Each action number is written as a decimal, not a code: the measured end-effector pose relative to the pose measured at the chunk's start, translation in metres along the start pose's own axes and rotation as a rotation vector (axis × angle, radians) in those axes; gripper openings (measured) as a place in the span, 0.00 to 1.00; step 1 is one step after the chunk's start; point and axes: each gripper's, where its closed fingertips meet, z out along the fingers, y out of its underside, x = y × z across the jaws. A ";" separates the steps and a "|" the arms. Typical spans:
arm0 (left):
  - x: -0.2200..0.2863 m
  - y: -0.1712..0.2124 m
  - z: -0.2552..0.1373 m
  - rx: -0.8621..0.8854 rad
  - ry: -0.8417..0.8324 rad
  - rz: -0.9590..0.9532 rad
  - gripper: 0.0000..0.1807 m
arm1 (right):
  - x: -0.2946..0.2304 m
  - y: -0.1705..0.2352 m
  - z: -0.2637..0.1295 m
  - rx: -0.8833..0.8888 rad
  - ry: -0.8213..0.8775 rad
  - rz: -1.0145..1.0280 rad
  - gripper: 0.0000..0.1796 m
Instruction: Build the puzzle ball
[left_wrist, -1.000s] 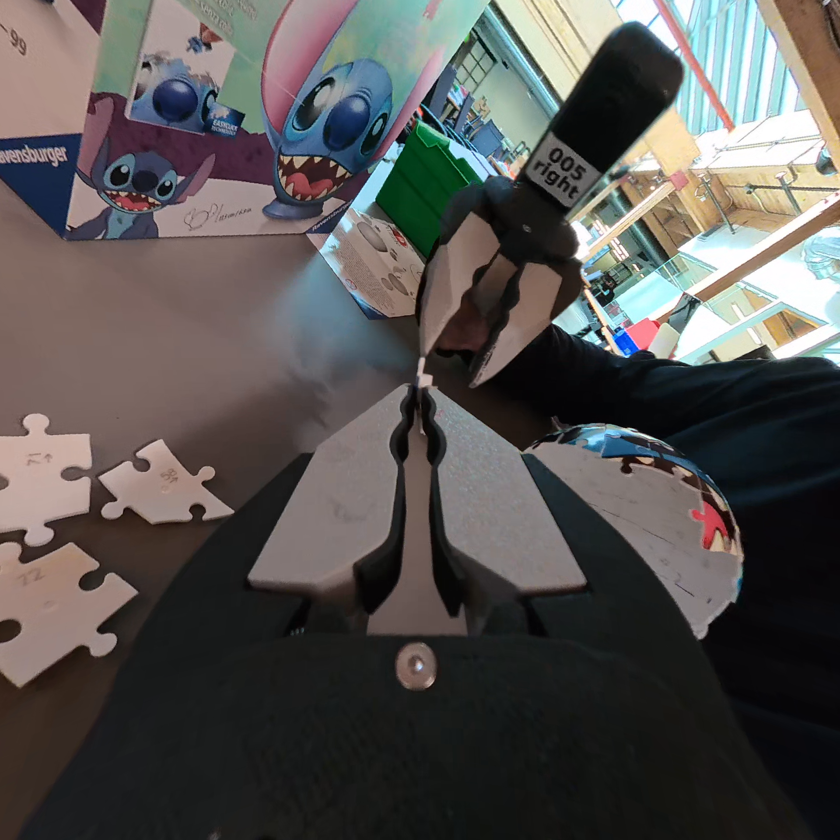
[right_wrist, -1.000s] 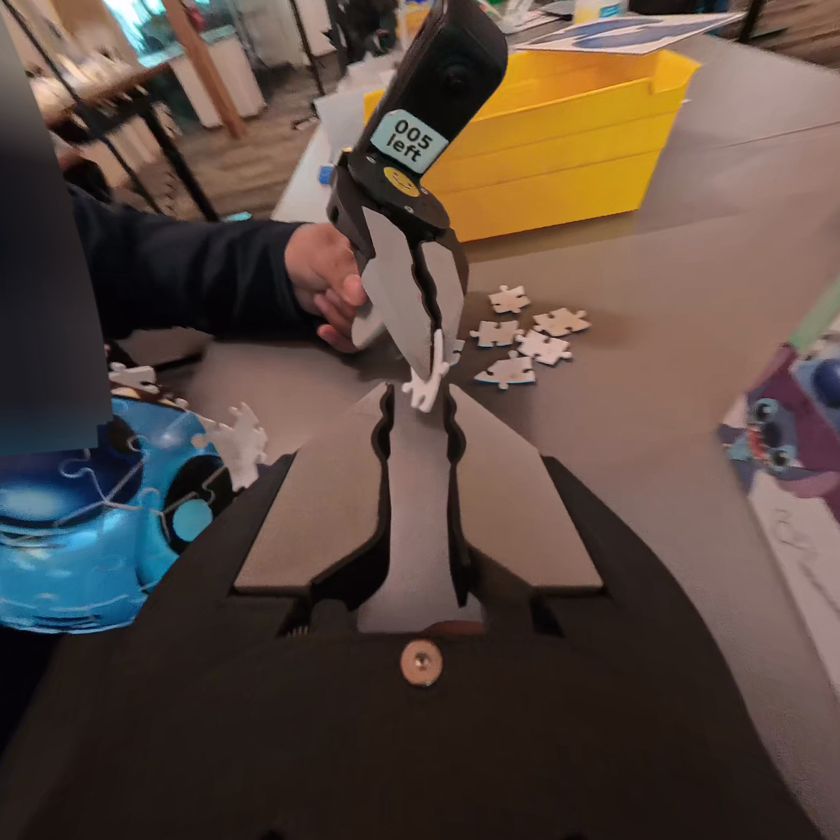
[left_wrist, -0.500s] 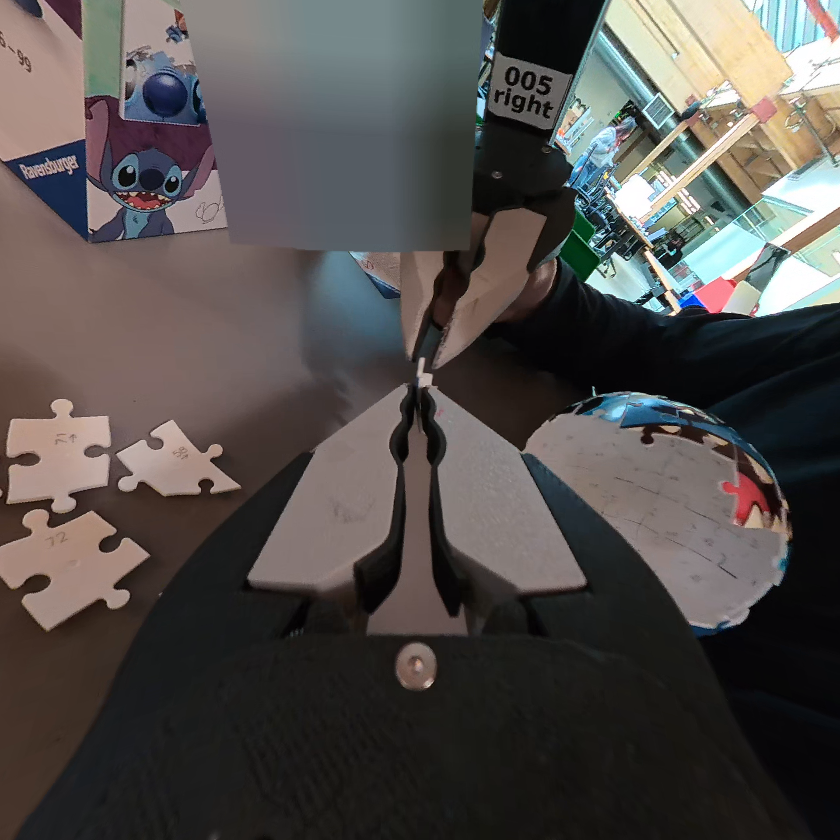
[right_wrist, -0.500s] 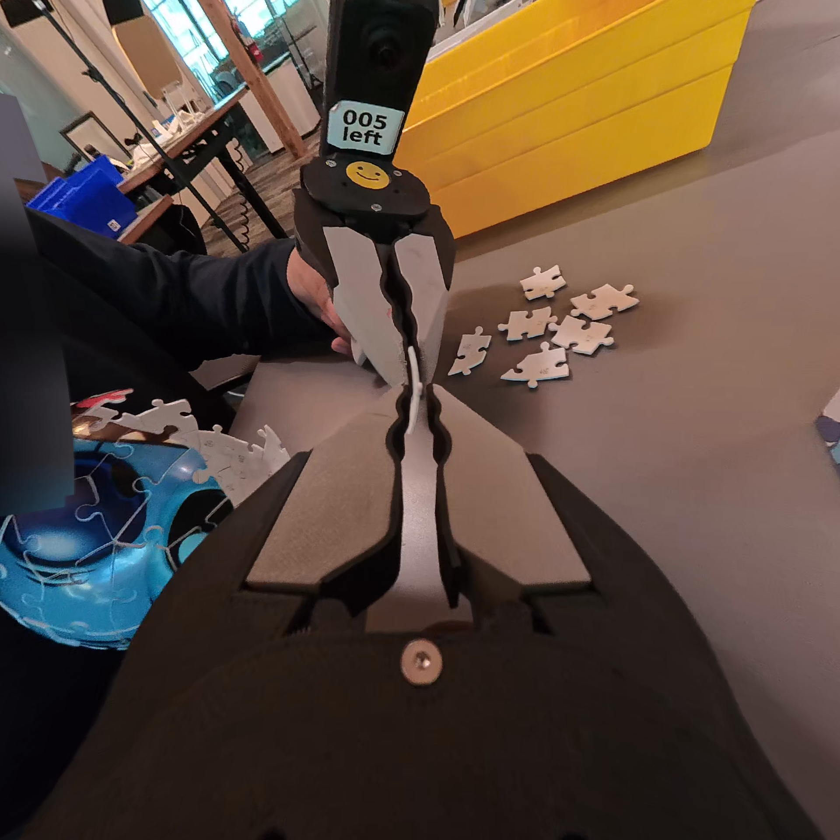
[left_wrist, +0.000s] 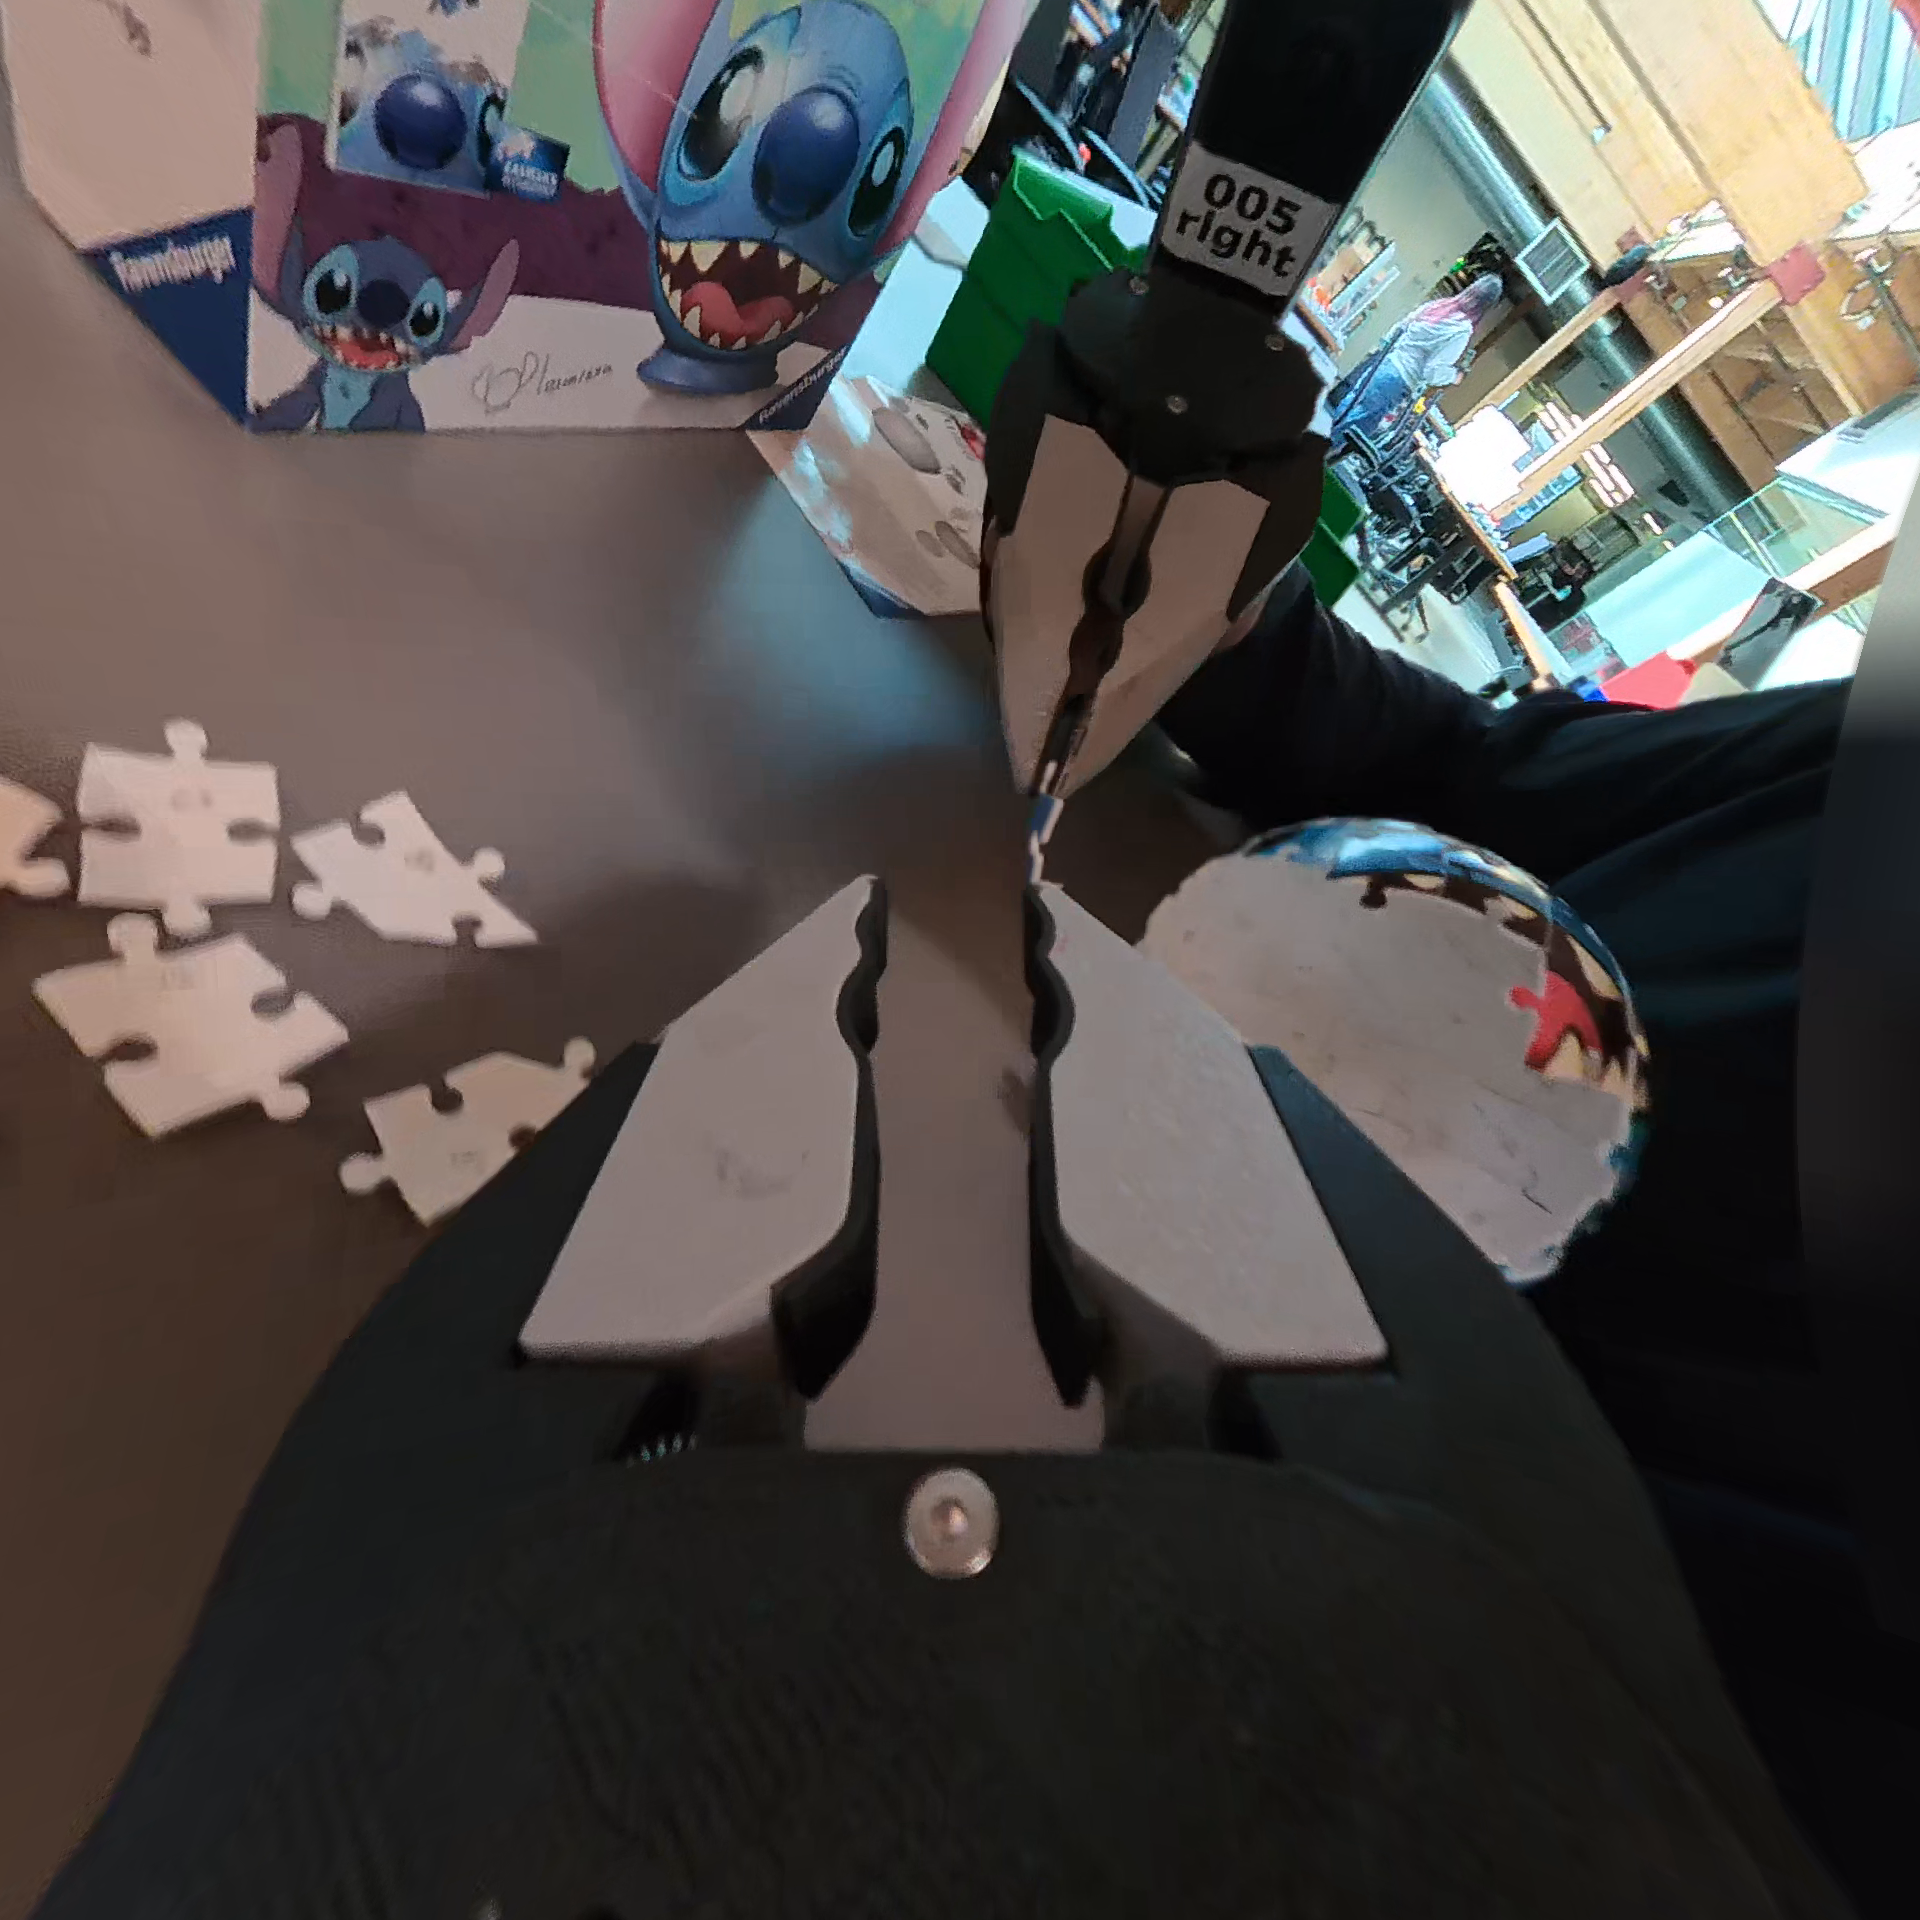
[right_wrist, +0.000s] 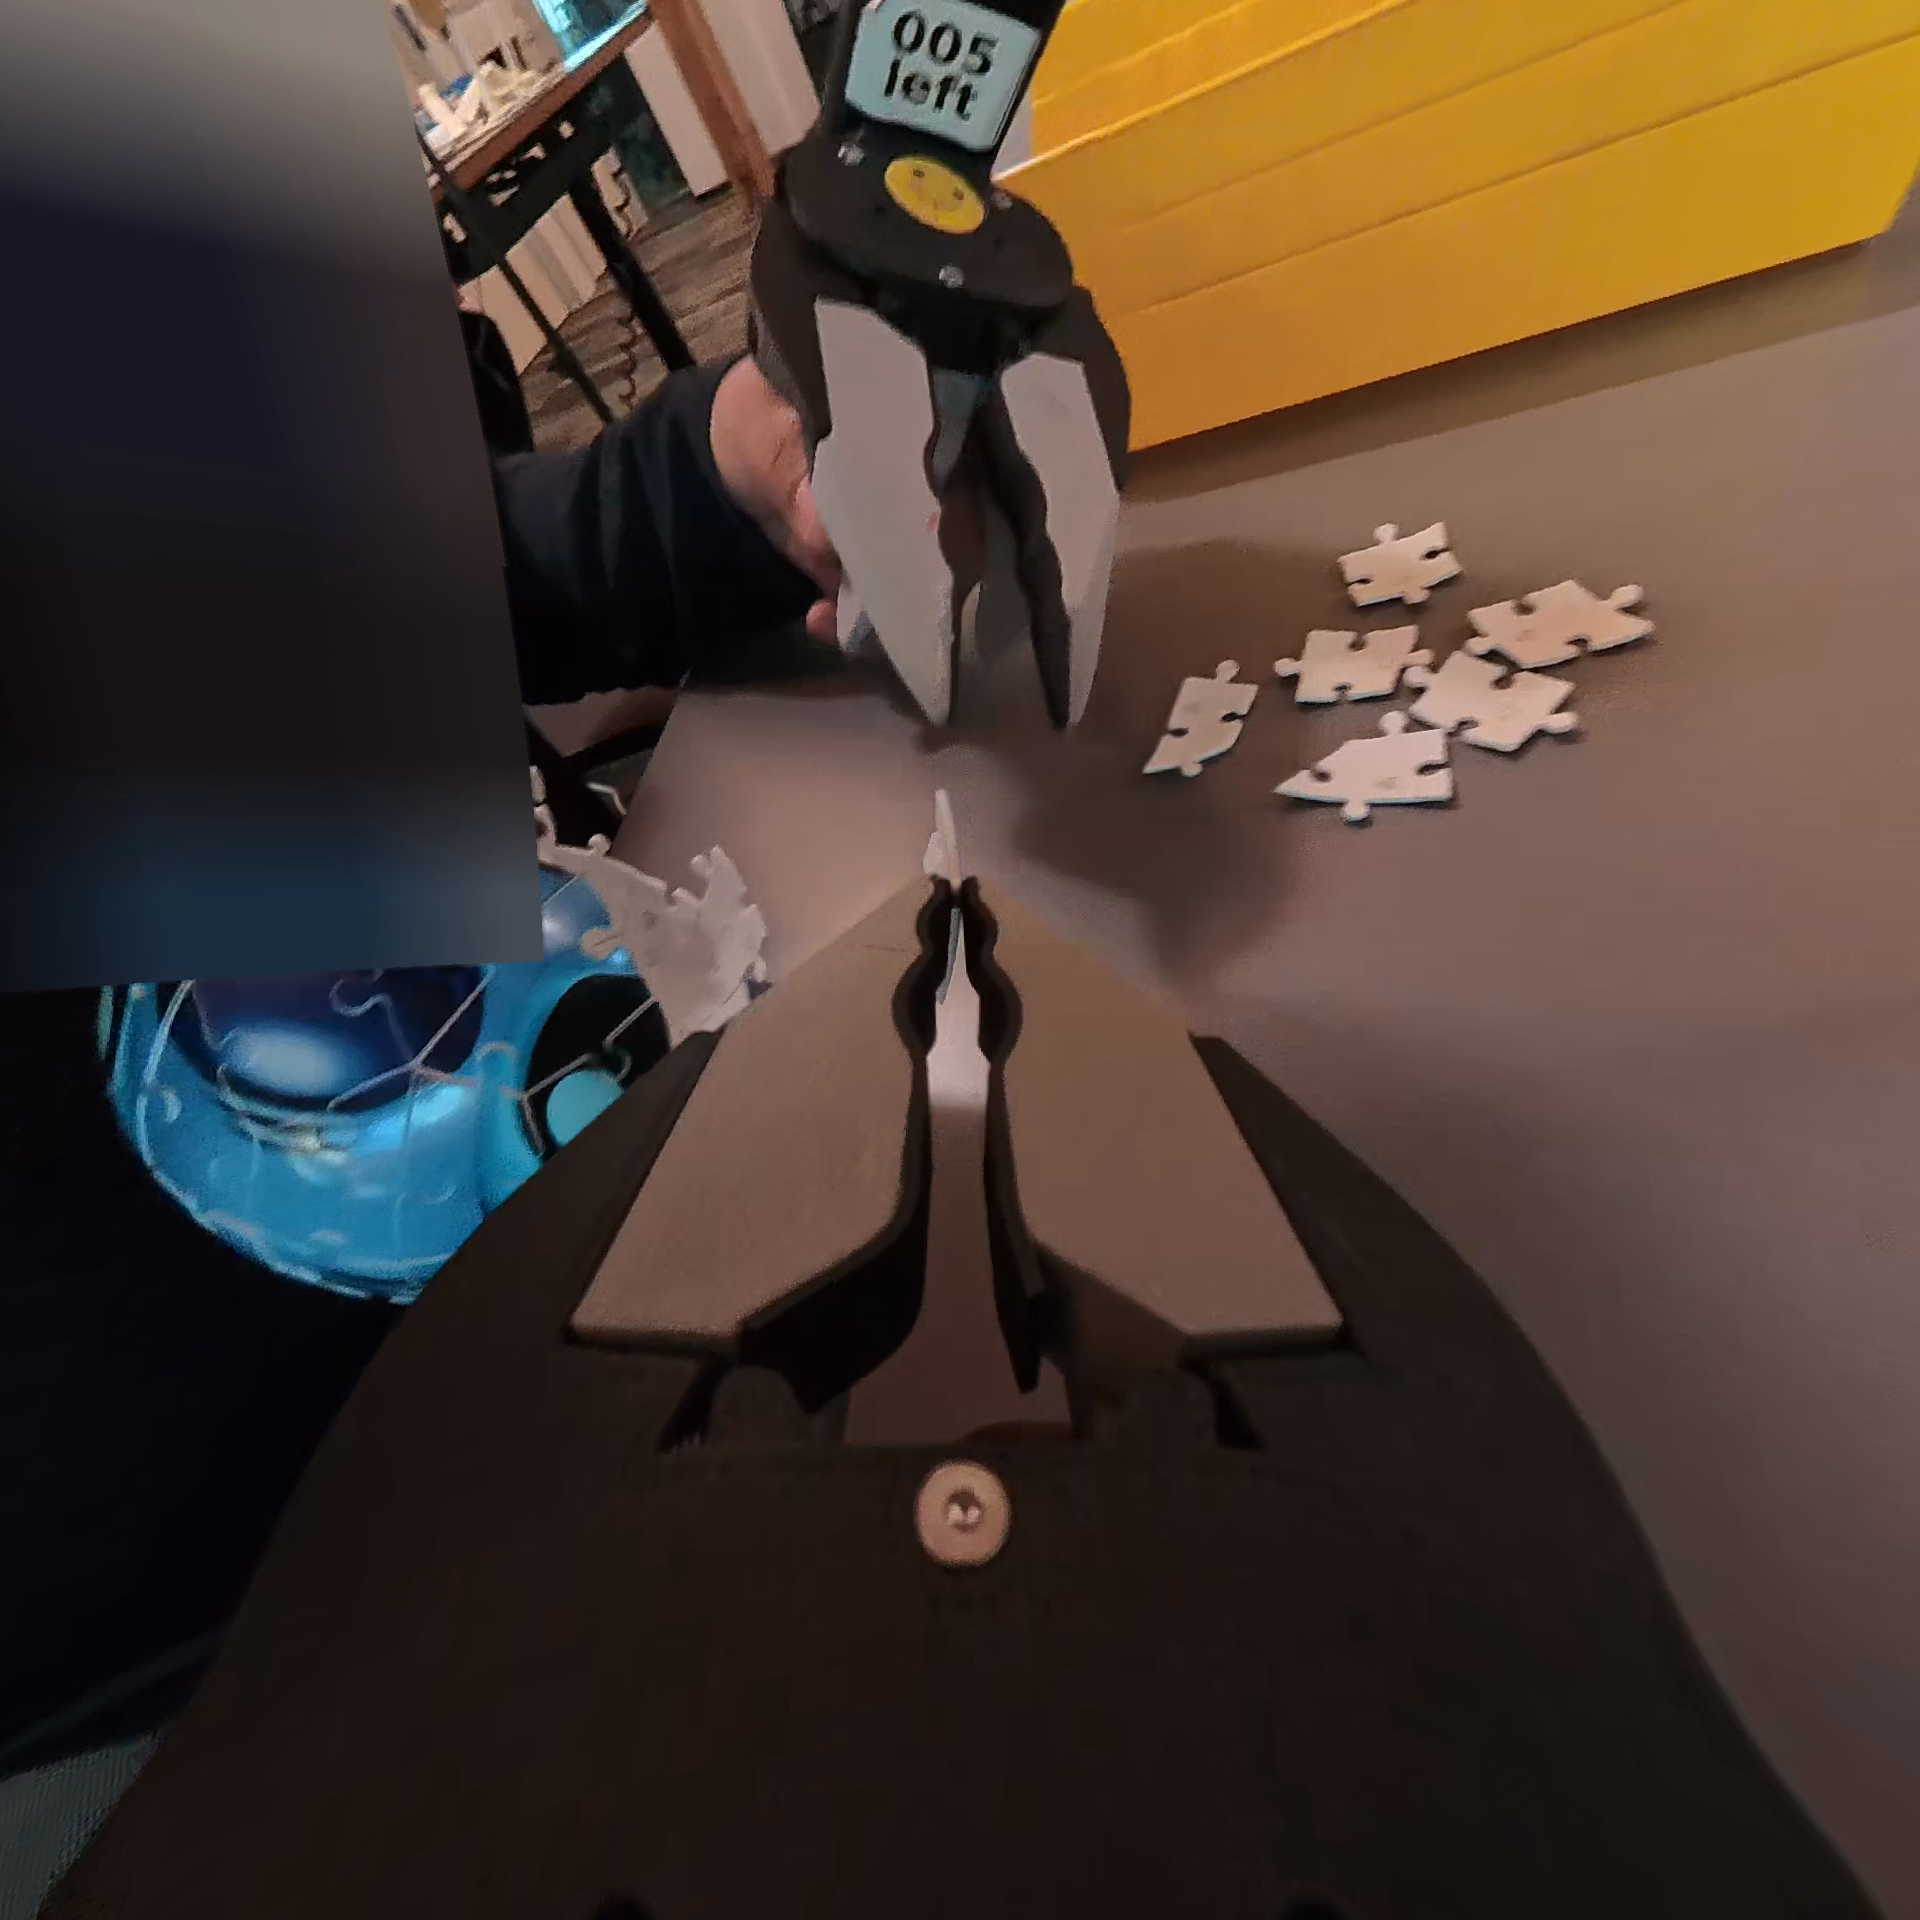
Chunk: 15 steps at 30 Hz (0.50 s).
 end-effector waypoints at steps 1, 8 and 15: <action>0.003 0.006 -0.004 -0.021 0.004 -0.018 0.15 | -0.004 0.004 0.001 -0.013 -0.010 -0.004 0.00; 0.040 0.042 -0.011 -0.207 0.140 -0.065 0.31 | -0.032 0.019 0.022 -0.136 -0.135 -0.085 0.00; 0.050 0.055 -0.006 -0.302 0.233 -0.102 0.37 | -0.041 0.023 0.032 -0.244 -0.266 -0.095 0.00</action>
